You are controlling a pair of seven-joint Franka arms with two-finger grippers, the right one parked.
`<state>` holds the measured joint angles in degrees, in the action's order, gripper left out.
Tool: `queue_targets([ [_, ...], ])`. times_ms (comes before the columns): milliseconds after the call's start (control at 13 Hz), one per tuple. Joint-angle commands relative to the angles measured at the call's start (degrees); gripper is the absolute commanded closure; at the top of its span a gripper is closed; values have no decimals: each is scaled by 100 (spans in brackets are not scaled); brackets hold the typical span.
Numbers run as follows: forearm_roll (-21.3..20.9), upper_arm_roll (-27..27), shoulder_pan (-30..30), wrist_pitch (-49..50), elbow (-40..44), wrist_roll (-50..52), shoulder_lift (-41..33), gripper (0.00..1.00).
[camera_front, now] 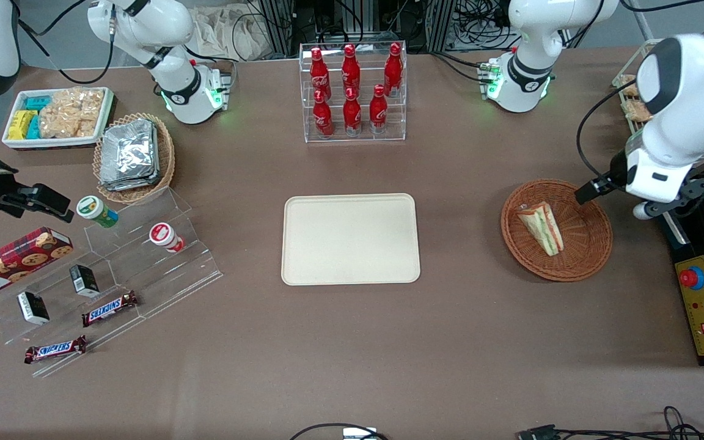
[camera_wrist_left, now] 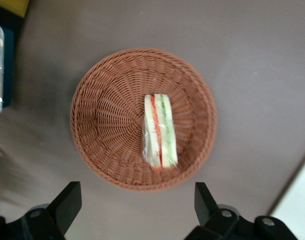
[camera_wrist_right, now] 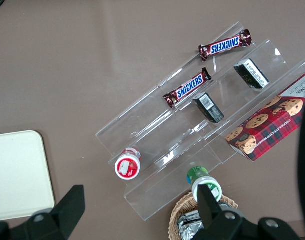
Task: Place sandwich from basket to tray
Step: 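Lower the open left gripper onto the wrapped sandwich and close it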
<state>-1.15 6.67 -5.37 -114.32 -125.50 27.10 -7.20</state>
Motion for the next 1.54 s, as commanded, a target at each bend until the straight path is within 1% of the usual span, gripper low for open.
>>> queue_targets([
  [0,-43,115,-61,-1088,-921,331,-107,0],
  [154,-43,194,-61,-1941,-1308,567,226,0],
  [308,-43,247,-35,-2575,-1494,743,587,0],
  [692,-43,247,36,-3534,-1556,902,1474,0],
  [923,-43,238,71,-3633,-1565,902,1669,1],
  [1000,-52,238,80,-3633,-1582,902,1687,15],
  [1077,-52,238,89,-3633,-1609,902,1696,53],
  [1154,-43,238,141,-3633,-1626,902,1687,77],
  [1231,-52,238,141,-3633,-1644,894,1687,87],
  [1462,-52,238,141,-3554,-1644,815,1591,87],
])
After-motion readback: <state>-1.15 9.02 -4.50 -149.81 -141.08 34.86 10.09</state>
